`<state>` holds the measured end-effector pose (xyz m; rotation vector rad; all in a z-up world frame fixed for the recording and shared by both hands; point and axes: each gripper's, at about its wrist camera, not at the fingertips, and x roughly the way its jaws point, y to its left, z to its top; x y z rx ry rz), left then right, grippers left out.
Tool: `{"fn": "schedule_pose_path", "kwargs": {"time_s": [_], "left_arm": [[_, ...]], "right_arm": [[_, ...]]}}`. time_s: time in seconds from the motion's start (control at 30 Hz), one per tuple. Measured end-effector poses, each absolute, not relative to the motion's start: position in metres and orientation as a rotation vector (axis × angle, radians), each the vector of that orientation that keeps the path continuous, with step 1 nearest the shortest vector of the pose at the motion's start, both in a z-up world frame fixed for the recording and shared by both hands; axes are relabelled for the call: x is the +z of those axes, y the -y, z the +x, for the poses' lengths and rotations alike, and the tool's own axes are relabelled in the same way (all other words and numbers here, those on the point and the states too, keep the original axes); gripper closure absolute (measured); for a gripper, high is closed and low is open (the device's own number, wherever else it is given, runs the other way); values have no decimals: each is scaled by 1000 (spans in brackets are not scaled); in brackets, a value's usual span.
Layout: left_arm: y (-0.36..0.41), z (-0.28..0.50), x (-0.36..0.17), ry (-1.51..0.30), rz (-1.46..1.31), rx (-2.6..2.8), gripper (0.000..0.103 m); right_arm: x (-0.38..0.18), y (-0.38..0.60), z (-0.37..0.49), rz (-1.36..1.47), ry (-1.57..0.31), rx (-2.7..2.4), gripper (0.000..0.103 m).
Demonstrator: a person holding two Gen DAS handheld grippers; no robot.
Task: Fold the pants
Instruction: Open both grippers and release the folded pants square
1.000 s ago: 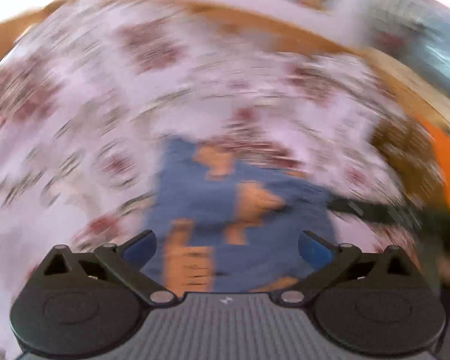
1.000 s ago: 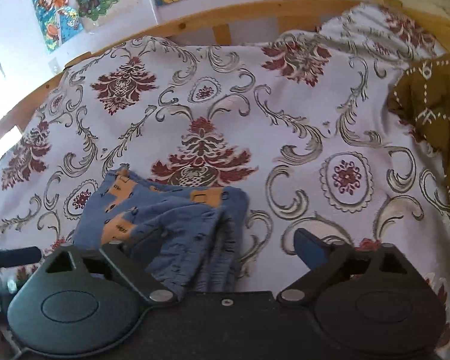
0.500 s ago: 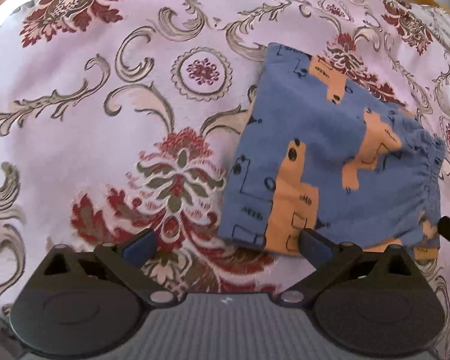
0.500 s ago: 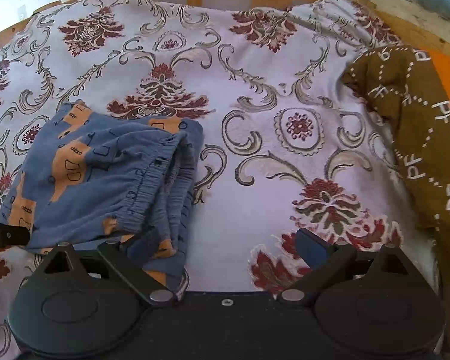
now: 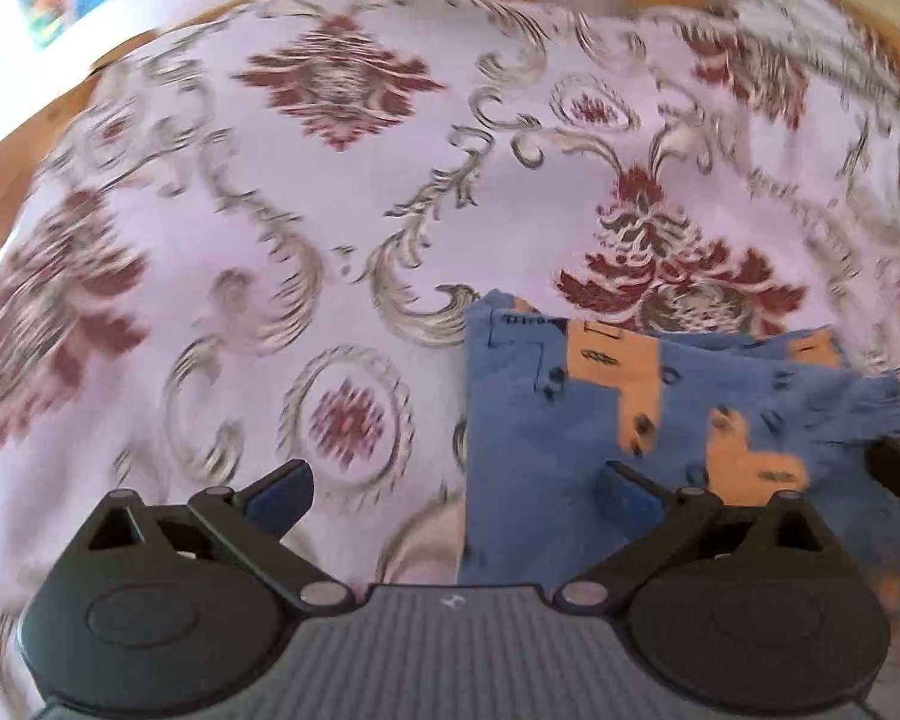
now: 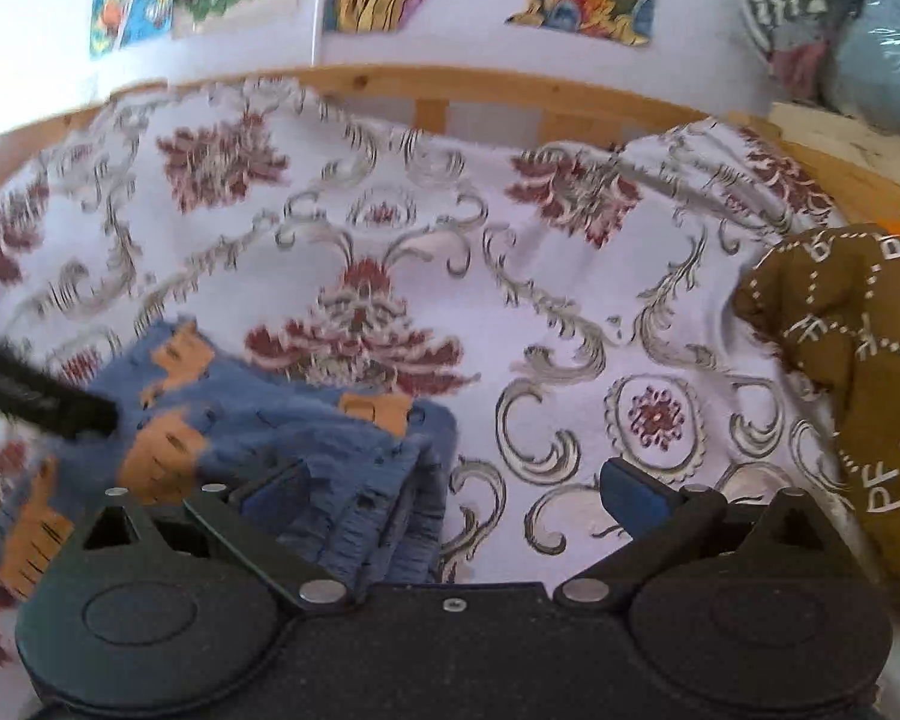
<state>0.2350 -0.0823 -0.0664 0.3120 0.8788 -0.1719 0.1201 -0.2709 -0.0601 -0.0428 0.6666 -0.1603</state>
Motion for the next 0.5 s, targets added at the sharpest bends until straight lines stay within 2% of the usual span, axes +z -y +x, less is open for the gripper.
{"fn": "schedule_pose_path", "kwargs": {"time_s": [0.2,0.33,0.5], "left_arm": [[79,266,-95,-852,207,-211,0],[61,277,-82,-828,81,-216,0],[63,288,-99,-827,210,-158,0]], "right_arm": [[-76,280,139,-29,-721,-195,1],[-71,279,135,26,-727,-211,1],[-63,266,127,-28,-691,-189,1]]}}
